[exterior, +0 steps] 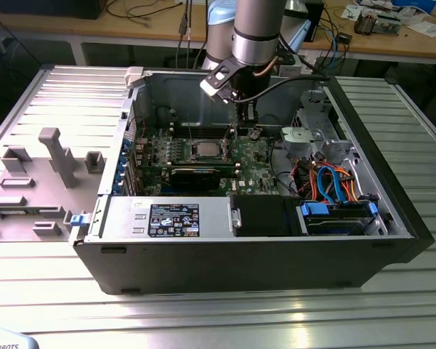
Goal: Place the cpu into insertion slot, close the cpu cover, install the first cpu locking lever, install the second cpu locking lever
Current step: 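Close the cpu cover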
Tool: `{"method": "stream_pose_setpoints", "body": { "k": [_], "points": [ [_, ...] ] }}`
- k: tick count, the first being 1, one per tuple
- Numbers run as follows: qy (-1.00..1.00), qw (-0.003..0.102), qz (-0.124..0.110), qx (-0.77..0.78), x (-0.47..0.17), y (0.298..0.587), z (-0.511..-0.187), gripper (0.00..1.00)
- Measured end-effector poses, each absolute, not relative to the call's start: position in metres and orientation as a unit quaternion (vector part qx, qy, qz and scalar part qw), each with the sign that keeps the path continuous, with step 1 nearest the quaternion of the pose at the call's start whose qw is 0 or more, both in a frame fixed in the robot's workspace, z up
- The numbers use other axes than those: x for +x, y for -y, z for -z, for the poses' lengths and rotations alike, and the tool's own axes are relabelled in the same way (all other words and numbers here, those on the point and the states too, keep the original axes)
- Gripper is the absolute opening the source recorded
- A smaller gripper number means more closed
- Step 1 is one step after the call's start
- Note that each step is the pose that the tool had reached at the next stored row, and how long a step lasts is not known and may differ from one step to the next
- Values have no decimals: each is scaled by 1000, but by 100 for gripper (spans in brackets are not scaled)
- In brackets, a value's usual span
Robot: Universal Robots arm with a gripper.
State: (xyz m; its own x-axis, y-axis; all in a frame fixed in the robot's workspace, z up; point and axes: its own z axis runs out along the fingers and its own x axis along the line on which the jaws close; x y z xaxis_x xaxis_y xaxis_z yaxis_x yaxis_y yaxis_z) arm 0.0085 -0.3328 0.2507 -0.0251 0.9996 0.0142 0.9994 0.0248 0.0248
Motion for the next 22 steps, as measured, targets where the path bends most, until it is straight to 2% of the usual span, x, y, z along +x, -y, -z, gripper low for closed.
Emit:
{"method": "stream_pose_setpoints", "body": {
  "k": [22],
  "points": [
    [-716, 4, -14, 698, 1, 333, -250, 11]
  ]
}}
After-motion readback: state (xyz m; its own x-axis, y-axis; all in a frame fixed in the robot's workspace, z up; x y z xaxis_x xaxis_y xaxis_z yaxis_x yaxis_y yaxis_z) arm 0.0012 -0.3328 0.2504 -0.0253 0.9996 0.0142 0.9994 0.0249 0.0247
